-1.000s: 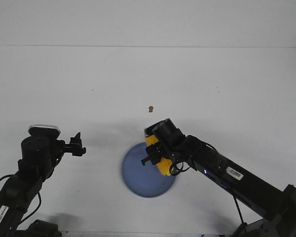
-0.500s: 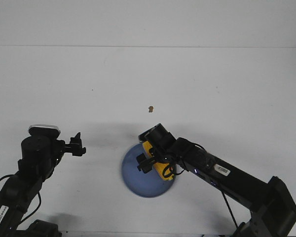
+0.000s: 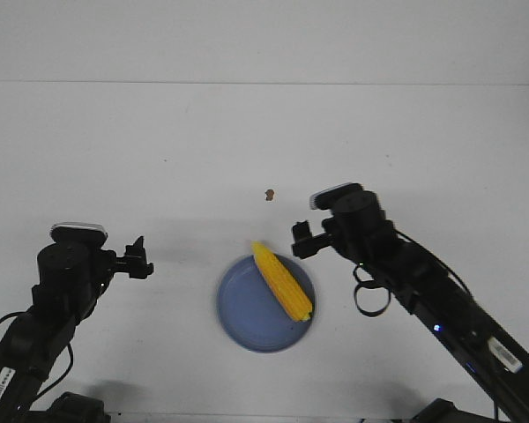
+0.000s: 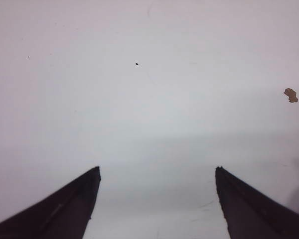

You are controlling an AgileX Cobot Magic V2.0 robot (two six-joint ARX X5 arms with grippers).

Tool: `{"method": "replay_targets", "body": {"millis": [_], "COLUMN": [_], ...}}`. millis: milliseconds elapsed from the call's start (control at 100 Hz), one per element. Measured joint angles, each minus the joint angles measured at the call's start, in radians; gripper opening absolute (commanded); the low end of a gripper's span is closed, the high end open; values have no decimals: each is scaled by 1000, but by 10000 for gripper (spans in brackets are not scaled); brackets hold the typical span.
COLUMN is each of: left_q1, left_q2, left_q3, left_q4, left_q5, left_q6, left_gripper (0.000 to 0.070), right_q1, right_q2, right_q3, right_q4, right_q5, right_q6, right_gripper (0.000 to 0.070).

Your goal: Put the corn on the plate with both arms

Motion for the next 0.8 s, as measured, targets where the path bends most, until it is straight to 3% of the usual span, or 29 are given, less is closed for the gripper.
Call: {"method": "replay_targets", "body": {"millis": [190,430,800], "left_q1": [0,0,0], "left_q2": [-6,-6,-94], "left_q3": [0,0,0], "left_q4": [13,23,13], "left_q5": [0,0,0], "left_q6": [0,0,-5], "left_gripper": [463,463,463], "right_q1": [-190,-405,-439], "right_q2": [-209,-524,-989], "right_q3": [-49,-286,-539], "right_q4": [-11,-9,-14], "right_q5": [2,4,1], "right_q6": [-51,-88,-102], "right_gripper": [564,564,563]}}
